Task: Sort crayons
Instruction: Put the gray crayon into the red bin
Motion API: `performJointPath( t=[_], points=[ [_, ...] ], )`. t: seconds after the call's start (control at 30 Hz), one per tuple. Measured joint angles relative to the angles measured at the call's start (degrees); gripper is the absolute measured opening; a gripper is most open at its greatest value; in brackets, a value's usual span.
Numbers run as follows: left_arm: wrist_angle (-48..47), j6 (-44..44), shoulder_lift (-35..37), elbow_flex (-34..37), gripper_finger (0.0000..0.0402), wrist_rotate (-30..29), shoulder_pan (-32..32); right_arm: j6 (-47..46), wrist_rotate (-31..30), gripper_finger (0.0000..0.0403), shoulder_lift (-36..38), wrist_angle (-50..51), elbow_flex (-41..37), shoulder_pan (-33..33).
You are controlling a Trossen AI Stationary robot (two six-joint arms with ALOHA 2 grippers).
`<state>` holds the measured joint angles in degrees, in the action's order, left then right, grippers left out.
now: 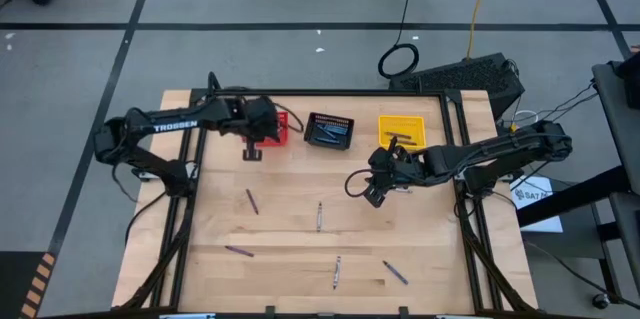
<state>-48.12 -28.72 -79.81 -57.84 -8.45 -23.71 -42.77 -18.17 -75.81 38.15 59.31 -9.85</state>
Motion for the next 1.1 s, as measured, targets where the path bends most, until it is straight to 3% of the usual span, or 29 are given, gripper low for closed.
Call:
performJointPath(
  t=[0.23,0.47,0.73,1.1],
  points=[
    [5.04,-2.16,-0.28,-0.01,0.0001,2.72,-7.84,-1.62,0.17,0.0125,0.00,0.02,0.00,0.00],
    [5.79,-1.79,-5.09,-0.04,0.0001,7.37,-13.03,-1.55,0.17,0.0125,0.00,0.94,0.00,0.00],
    [7.28,-2.14,-11.16,-0.04,0.0002,7.56,-14.29,0.72,0.13,0.0125,0.00,1.62,0.00,0.01],
    [9.75,-2.22,-12.48,-0.04,0.0002,6.79,-14.27,-1.23,0.20,0.0125,0.00,9.81,0.00,0.02]
  ],
)
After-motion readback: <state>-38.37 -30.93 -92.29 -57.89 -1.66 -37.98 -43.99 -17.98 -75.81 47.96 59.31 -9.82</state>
